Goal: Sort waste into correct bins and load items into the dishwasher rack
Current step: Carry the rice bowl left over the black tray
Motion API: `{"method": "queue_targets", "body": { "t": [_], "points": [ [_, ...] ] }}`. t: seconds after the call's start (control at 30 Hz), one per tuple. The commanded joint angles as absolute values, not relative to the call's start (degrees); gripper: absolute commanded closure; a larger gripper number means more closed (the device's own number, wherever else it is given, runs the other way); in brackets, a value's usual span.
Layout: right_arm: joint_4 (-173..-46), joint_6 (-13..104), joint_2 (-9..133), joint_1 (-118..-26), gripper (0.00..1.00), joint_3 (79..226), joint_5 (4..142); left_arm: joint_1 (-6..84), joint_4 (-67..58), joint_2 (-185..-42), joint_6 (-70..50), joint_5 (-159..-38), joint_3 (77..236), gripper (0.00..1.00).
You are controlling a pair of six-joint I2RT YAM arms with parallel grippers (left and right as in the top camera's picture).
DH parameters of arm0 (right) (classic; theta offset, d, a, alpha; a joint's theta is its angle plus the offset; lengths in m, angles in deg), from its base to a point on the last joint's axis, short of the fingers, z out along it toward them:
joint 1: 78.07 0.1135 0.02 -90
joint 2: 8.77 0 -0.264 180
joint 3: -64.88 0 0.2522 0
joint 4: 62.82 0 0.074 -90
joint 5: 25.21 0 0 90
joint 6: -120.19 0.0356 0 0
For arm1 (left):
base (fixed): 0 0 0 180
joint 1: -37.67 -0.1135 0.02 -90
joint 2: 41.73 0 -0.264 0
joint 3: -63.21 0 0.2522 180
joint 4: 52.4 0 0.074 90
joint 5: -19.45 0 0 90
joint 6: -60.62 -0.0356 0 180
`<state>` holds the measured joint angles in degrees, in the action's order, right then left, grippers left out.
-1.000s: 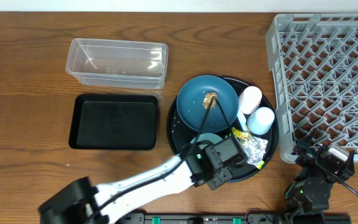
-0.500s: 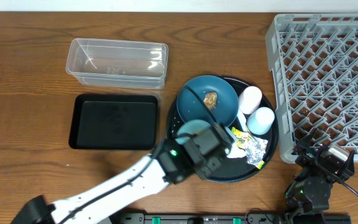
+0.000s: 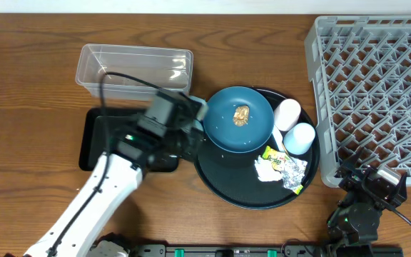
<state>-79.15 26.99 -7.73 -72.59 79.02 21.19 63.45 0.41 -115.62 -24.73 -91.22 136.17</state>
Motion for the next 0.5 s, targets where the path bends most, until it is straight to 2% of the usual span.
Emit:
{"method": "queue_targets", "body": {
  "t": [0.0, 0.23, 0.47],
  "points": [
    [-79.57, 26.7, -7.84, -72.46, 0.01, 78.96, 20.39, 58.16, 0.56, -115.07, -25.37, -99.87, 136.93, 0.94],
    [-79.57, 26.7, -7.84, -72.46, 0.01, 78.96, 20.39, 48.48, 1.02, -115.33, -28.32, -106.45, 136.65, 0.94],
    [-79.57, 26.7, -7.84, -72.46, 0.01, 78.96, 20.39, 38.88, 1.04, -117.15, -31.12, -121.29, 135.8, 0.94]
  ]
}}
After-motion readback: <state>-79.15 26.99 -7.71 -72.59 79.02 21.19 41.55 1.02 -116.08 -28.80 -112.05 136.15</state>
